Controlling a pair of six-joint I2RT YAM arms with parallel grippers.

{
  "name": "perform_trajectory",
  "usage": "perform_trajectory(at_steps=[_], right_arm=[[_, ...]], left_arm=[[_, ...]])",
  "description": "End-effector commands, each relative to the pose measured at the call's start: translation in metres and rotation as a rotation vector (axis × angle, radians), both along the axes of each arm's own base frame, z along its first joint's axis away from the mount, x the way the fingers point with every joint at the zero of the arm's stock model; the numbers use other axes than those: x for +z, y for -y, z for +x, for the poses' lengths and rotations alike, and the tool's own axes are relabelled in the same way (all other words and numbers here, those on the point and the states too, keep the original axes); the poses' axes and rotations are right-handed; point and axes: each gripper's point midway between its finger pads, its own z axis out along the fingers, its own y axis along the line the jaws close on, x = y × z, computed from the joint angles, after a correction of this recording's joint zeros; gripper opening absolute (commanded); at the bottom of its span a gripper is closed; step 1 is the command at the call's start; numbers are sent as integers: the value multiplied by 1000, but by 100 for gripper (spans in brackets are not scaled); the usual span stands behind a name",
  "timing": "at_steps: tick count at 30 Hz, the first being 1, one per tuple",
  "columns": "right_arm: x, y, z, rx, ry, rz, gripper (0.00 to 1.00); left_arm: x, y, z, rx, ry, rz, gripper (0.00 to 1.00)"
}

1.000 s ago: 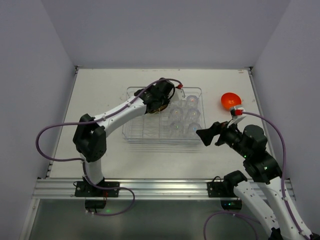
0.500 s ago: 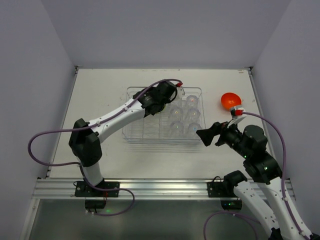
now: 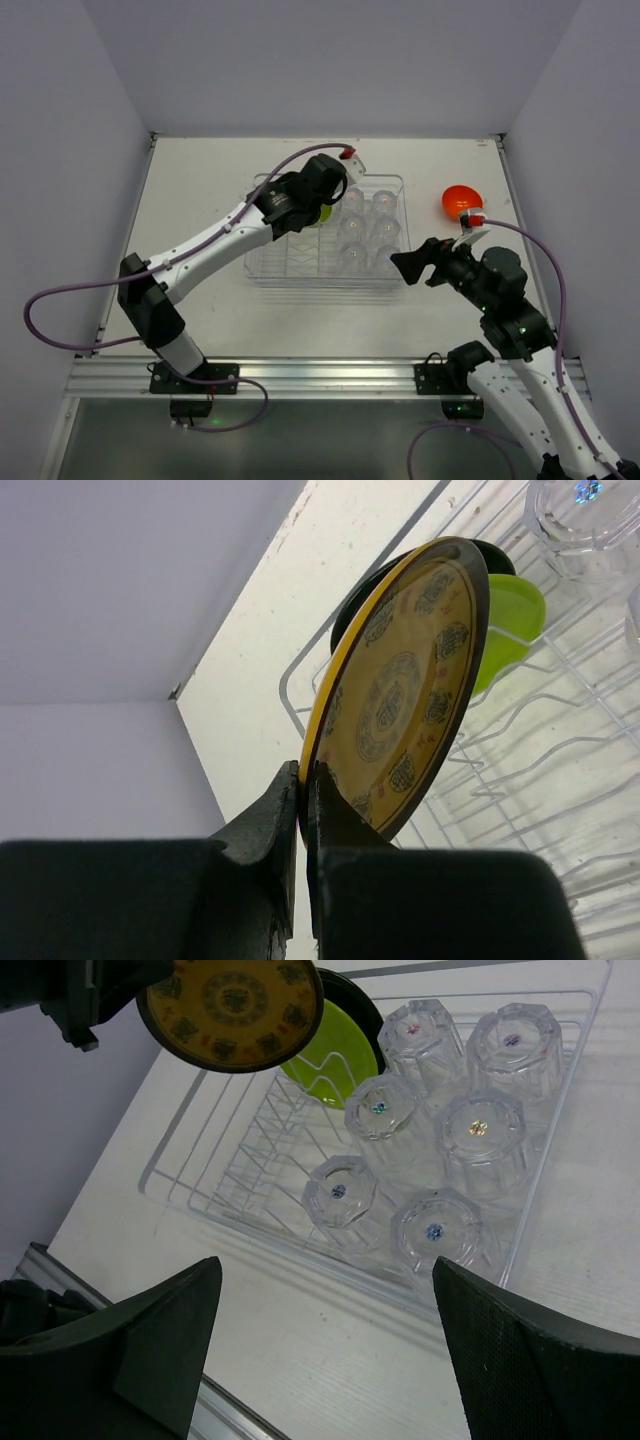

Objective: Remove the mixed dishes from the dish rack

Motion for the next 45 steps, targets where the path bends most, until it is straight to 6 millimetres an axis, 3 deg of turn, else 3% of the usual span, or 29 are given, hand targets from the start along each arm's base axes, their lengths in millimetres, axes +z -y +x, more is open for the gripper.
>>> perform_trajectory(at_steps=[1,6,8,9,10,11,12,13,14,15,16,17,24,32,38,42,45], right_arm=[[16,-6,10,-12,39,66,88],[18,-20,15,40,21,114,87],[16,-24,20,35,-17,125,84],[14,-26,22,36,-33,129,84],[15,-32,21,73,-37,140,84],[16,-37,19,105,-42,144,83],[12,-43,19,142,-61,142,81],[15,-49,14,192,-56,144,81],[15,-51,13,208,-62,143,79],[17,-52,12,218,-56,143,79],[17,-52,11,228,-53,141,79],[17,-55,7,251,-52,145,78],[11,-70,-11,399,-54,187,65],[8,-64,-2,351,-47,141,49],[9,-46,6,235,-17,85,49],[14,-30,8,144,20,59,49],[14,-29,7,140,33,56,49]], left_arm=[[53,-6,-12,63,83,-209,0],[78,2,-45,114,25,-628,0],[86,22,-62,65,-35,-861,0],[75,17,-76,58,-61,-921,0],[69,27,-88,13,-116,-992,0],[88,33,-97,-29,-114,-1135,0],[84,37,-104,-48,-143,-1184,0],[53,43,-113,-47,-222,-1190,0],[67,47,-119,-75,-222,-1305,0],[62,49,-125,-85,-246,-1340,0],[37,49,-130,-61,-297,-1343,0],[47,51,-135,-82,-300,-1420,0],[33,63,-156,-135,-420,-1548,0],[18,74,-172,-186,-535,-1581,0],[5,58,-167,-110,-483,-1569,0],[12,50,-167,-103,-445,-1576,0],[17,50,-169,-120,-449,-1580,0]])
